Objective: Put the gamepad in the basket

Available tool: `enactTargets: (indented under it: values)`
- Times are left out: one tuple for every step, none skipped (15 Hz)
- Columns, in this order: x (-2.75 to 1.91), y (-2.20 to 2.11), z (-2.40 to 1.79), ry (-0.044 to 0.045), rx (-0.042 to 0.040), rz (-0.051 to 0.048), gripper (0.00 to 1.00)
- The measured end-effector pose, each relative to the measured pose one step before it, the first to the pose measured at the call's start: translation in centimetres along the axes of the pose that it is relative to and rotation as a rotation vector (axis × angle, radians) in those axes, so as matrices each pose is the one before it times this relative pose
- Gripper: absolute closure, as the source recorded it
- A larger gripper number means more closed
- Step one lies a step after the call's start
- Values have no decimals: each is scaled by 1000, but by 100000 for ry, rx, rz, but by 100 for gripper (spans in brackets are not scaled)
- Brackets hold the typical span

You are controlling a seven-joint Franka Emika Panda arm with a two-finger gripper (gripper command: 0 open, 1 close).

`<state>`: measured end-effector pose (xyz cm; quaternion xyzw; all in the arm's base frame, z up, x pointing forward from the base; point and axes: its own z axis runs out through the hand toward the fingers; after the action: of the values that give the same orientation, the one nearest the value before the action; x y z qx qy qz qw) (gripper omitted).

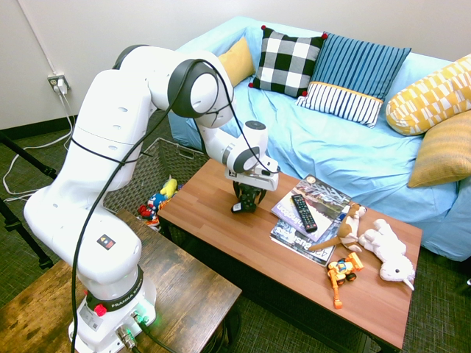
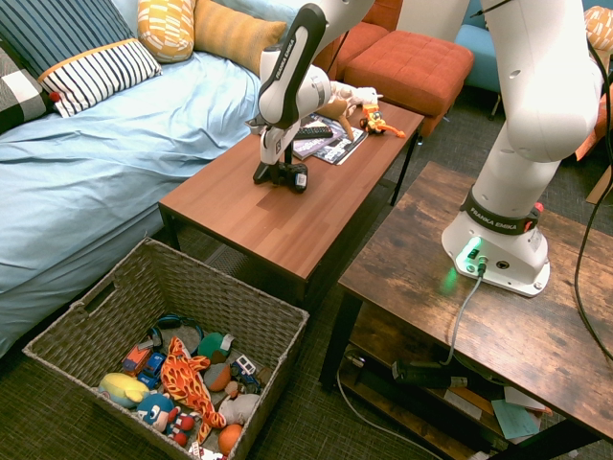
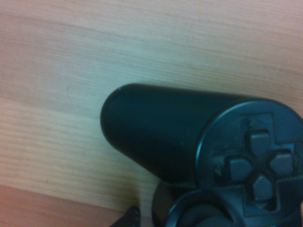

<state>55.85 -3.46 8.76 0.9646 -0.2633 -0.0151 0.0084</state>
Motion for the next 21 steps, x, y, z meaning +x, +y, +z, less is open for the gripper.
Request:
enactTargets:
  values:
    - [20, 22, 66, -95, 72, 51, 100]
    - [25, 46, 9, -51, 100, 88, 100]
    - [34, 64, -2, -85, 216, 292, 100]
    - [23, 37, -4, -124, 322, 308, 100]
    - [13, 30, 1, -76, 166, 256, 100]
    - [19, 30, -15, -57, 139, 34, 100]
    - [14, 37, -27, -176, 140, 9, 100]
    - [21, 49, -68, -294, 100, 108, 100]
    - [-9, 39, -69, -571, 167, 211, 100]
    - [13, -2, -199, -583, 588, 621, 100]
    - [62, -31, -511, -340, 898, 742, 100]
    - [40, 35, -761, 40, 1144, 526, 100]
    - [-5, 174, -853, 560, 821, 508, 100]
    - [-179, 163, -926, 607, 676, 238, 100]
    - [-297, -81, -929, 658, 696, -138, 100]
    - [-464, -346, -953, 585, 892, -531, 100]
    - [-582, -669, -957, 677, 966, -1021, 100]
    - [-816, -1191, -1032, 879, 997, -975, 100]
    - [-1083, -1652, -1003, 898, 957, -423, 100]
    - [-1378, -2029, -927, 825, 879, -408, 100]
    - [-1658, -2244, -681, 600, 557, -544, 100]
